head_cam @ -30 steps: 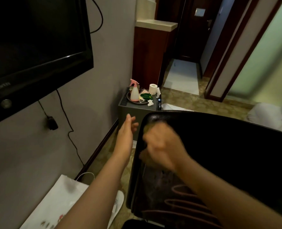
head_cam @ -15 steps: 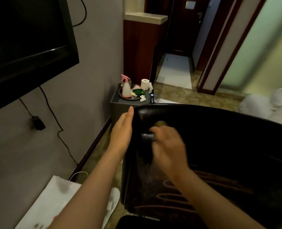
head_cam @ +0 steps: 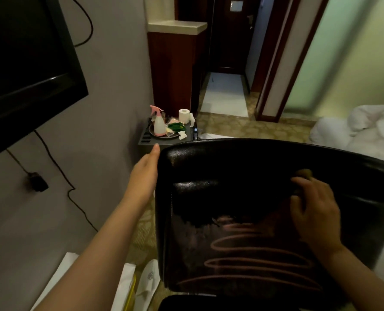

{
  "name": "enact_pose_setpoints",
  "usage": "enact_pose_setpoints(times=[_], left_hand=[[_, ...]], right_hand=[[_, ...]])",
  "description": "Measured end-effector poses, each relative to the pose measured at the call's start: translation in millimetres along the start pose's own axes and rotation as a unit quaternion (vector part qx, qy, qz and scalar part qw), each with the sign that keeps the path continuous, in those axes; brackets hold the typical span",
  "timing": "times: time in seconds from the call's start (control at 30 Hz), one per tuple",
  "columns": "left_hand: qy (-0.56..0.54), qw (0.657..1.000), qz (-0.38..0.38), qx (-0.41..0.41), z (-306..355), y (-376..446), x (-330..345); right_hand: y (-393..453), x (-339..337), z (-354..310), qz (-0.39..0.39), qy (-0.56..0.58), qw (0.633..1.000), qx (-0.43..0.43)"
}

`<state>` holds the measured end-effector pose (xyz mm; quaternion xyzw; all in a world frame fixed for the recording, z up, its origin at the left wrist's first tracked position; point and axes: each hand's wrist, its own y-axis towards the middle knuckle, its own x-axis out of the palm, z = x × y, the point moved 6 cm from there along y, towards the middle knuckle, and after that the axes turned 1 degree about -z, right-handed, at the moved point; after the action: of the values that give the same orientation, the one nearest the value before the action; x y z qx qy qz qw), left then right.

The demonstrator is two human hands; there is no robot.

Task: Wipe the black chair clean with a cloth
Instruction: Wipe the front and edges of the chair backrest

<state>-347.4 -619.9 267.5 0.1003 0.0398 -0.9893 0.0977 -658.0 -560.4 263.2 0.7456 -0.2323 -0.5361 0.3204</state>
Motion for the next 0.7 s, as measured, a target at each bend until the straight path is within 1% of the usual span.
enact_pose_setpoints(times=[0.03,0.07,0.1,0.13,0.17,0.2,0.23,0.27,0.3,0.33,0.4,0.43,0.5,0.53,0.6,0.63,0.7], left_hand=[[0.071,0.997,0.026,0.017,2,-1,2],[0.179,0.981,0.065,0.042,8,-4,5],[0.277,0.951,0.108,0.082,19,-9,13],[0.335,0.921,0.139,0.140,35,-17,27],[0.360,0.900,0.143,0.202,52,-26,47],[0.374,0.883,0.118,0.256,67,-33,71],[0.388,0.870,0.080,0.295,79,-39,97],[0.399,0.861,0.038,0.313,86,-41,120],[0.410,0.855,0.002,0.317,90,-42,140],[0.420,0.852,-0.025,0.311,93,-42,156],[0.442,0.844,-0.046,0.301,95,-39,174],[0.456,0.837,-0.042,0.299,97,-38,179],[0.480,0.828,-0.020,0.290,102,-35,184],[0.491,0.825,-0.014,0.279,105,-35,188],[0.504,0.822,-0.012,0.264,110,-41,204],[0.508,0.817,-0.017,0.271,112,-46,216],[0.516,0.799,-0.046,0.307,113,-55,253]], right_hand=[[2,3,-4,0.015,0.014,0.999,0.030],[5,10,-16,0.027,0.036,0.998,0.045],[9,19,-33,0.033,0.059,0.997,0.035],[12,30,-55,0.033,0.080,0.996,0.007],[13,41,-76,0.026,0.098,0.994,-0.034],[15,47,-93,0.016,0.107,0.991,-0.076],[17,48,-101,0.002,0.103,0.988,-0.116],[18,45,-97,-0.016,0.081,0.986,-0.147],[18,38,-79,-0.031,0.058,0.985,-0.157],[16,27,-49,-0.038,0.047,0.989,-0.134],[5,-9,32,0.003,0.036,0.999,-0.018],[-2,-29,69,0.034,0.030,0.998,0.042],[-17,-52,113,0.072,0.024,0.990,0.122],[-20,-53,121,0.089,0.026,0.985,0.148],[-19,-45,112,0.134,0.040,0.973,0.184],[-15,-38,97,0.147,0.048,0.972,0.176],[-5,-22,64,0.129,0.058,0.985,0.103]])
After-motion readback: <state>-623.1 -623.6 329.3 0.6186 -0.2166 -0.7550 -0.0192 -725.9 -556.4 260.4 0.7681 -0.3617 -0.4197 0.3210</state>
